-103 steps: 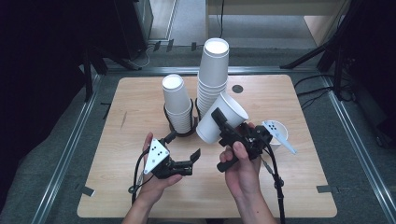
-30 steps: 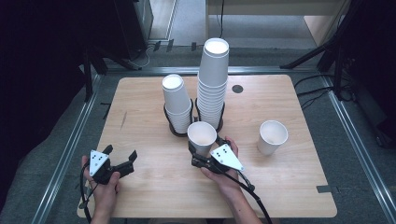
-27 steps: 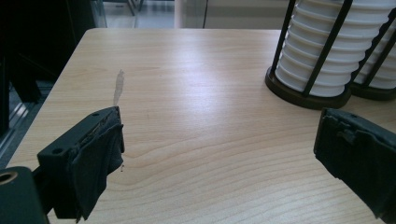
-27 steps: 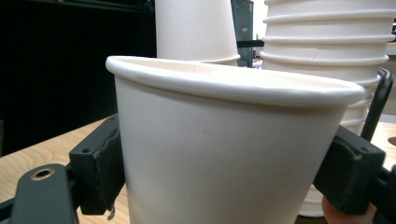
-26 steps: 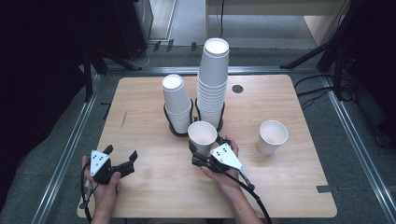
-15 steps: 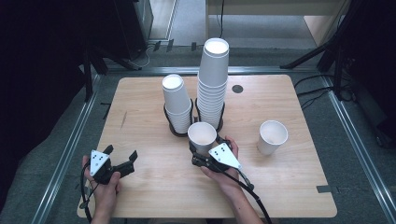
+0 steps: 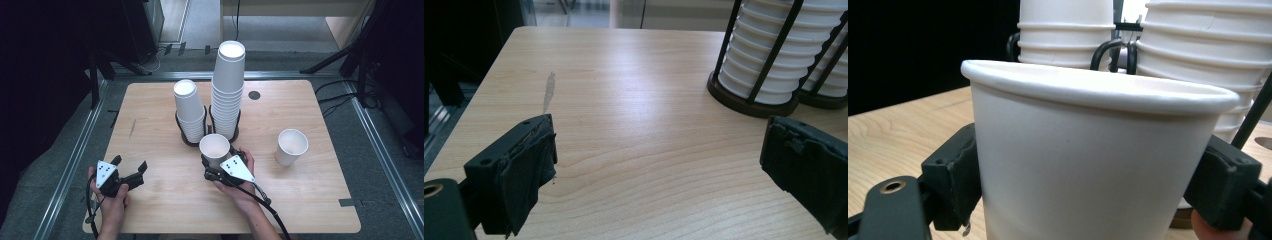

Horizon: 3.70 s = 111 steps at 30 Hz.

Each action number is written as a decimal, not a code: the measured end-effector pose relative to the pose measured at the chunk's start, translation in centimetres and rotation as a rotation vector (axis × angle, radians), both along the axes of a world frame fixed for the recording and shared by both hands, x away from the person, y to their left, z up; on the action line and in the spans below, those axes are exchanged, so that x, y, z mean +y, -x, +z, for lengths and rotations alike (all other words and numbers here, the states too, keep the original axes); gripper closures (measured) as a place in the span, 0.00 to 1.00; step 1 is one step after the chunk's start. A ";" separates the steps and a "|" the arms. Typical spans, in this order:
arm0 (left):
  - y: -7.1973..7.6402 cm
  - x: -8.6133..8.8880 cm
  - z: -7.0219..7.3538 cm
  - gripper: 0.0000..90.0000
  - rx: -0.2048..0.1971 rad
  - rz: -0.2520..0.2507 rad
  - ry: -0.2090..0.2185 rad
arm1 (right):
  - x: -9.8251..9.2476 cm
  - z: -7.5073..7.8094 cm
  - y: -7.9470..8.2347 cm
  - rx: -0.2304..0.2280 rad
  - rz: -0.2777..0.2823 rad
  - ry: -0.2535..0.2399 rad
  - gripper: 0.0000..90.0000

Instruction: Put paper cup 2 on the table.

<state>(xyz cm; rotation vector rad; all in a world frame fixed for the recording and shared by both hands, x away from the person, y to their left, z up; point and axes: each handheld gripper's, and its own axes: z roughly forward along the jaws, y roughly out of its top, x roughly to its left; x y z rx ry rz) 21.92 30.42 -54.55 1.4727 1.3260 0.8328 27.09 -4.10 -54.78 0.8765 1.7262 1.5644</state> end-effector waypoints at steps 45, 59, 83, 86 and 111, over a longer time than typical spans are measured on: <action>-0.2 0.1 -0.1 0.02 0.014 0.005 0.014 | -0.7 -0.1 0.8 0.118 -0.006 0.028 0.14; -0.2 0.1 -0.1 0.02 0.012 0.010 0.011 | -0.8 0.0 1.6 0.113 0.025 0.076 0.12; -0.2 0.1 -0.1 0.02 0.013 0.013 0.007 | -2.4 0.7 2.9 0.106 0.062 0.128 0.00; -0.2 0.1 -0.1 0.02 0.014 0.013 0.007 | -3.0 0.7 3.2 0.104 0.070 0.137 0.00; -0.2 -0.1 -0.1 0.02 0.015 0.014 -0.002 | -7.6 1.1 3.7 0.081 0.011 0.185 0.00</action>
